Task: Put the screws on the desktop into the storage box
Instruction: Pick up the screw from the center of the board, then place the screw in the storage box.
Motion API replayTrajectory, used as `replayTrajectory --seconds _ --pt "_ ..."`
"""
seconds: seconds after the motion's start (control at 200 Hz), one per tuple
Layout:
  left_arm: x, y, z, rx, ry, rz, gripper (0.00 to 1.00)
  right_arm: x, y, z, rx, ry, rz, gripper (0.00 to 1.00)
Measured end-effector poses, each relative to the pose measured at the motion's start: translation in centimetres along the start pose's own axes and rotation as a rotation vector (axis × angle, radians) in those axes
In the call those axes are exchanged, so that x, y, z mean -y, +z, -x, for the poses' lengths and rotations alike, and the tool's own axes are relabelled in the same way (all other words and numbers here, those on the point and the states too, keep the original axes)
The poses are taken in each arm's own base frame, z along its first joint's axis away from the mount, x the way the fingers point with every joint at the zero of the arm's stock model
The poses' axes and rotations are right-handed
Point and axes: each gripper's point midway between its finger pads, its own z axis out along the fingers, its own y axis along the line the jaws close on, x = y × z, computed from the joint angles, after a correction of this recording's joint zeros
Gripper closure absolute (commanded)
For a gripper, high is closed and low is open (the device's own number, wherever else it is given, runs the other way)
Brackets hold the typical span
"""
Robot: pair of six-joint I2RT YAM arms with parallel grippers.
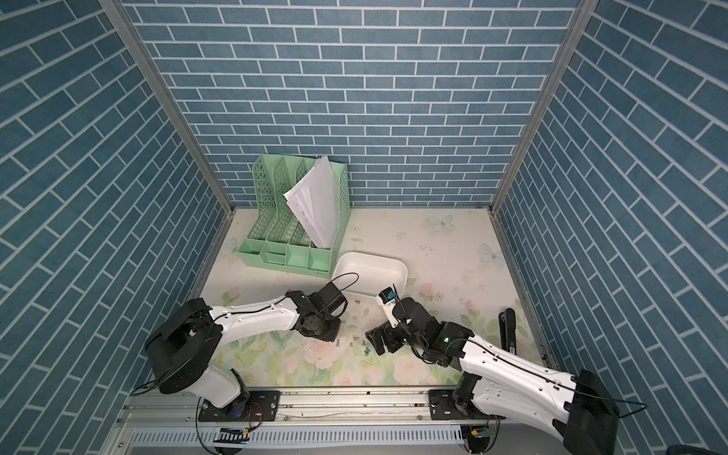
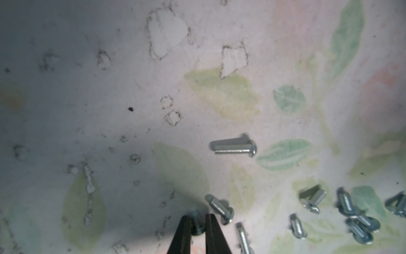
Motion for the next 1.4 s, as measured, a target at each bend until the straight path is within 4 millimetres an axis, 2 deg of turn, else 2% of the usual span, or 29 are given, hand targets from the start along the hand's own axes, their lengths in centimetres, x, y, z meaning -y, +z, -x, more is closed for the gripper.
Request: replayTrajectory --seconds 0.325,0.65,0.855,1.02,1.095,1.195,1.315,1.35,1.4 --pt "0.1 -0.4 0.2 -0.003 0.004 0.004 0.87 0.6 -0.3 0.3 0.025 0.011 -0.013 0.00" --pt "1.2 -2.5 2.5 0.047 0.021 -0.013 0.88 1.1 -1.0 1.0 0.064 0.023 -0.026 0.00" --pt "2.1 -5.3 6.0 0.123 0.032 -0.033 0.88 1.4 -1.5 1.6 0.095 0.031 -0.034 0.00" --pt "2.7 -8.3 10.6 0.225 0.032 -0.062 0.88 1.5 -1.9 1.9 0.115 0.035 -0.037 0.00" --pt "2.6 -9.0 12.6 0.261 0.029 -0.069 0.88 1.5 -2.0 2.1 0.123 0.037 -0.039 0.00" --pt "2.5 -9.1 14.6 0.281 0.027 -0.069 0.88 1.6 -2.3 2.2 0.132 0.043 -0.040 0.00" --pt "2.2 -8.1 16.1 0.273 0.029 -0.068 0.86 1.7 -2.3 2.2 0.135 0.043 -0.046 0.00" --pt "2.2 -7.8 16.4 0.269 0.030 -0.069 0.81 1.7 -2.3 2.2 0.135 0.044 -0.049 0.00" --pt "2.1 -7.5 16.8 0.265 0.033 -0.069 0.67 1.8 -2.3 2.2 0.134 0.045 -0.054 0.00"
